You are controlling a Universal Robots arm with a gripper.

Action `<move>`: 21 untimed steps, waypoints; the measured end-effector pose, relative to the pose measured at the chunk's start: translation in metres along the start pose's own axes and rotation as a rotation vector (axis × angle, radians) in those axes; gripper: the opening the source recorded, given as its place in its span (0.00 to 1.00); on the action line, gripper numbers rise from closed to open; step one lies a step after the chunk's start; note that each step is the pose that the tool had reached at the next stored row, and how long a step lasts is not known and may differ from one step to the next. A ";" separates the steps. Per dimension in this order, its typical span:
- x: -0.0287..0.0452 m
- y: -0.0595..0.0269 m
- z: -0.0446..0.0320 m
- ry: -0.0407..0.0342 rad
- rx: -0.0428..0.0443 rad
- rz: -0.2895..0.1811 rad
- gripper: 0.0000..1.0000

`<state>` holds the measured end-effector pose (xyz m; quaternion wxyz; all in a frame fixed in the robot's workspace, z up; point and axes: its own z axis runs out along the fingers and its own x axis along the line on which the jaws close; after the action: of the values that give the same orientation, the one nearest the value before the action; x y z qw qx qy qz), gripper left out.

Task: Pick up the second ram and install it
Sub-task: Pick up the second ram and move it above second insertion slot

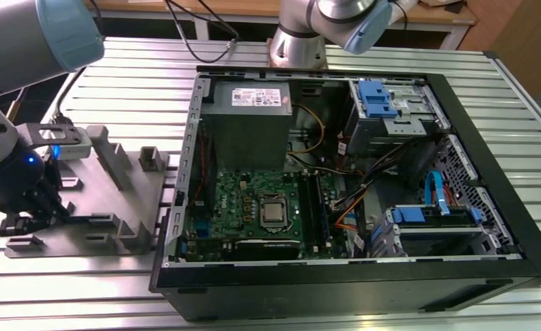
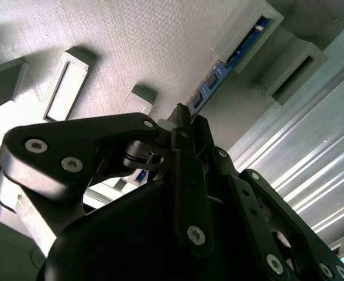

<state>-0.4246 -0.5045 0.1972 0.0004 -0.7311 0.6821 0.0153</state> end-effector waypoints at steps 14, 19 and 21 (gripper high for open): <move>0.0002 -0.0036 -0.0018 -0.0001 0.0000 -0.002 0.18; 0.0002 -0.0037 -0.0019 0.0000 0.0000 -0.002 0.17; 0.0002 -0.0038 -0.0018 -0.0001 0.0000 -0.002 0.09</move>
<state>-0.4207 -0.5045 0.1989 0.0004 -0.7318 0.6813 0.0153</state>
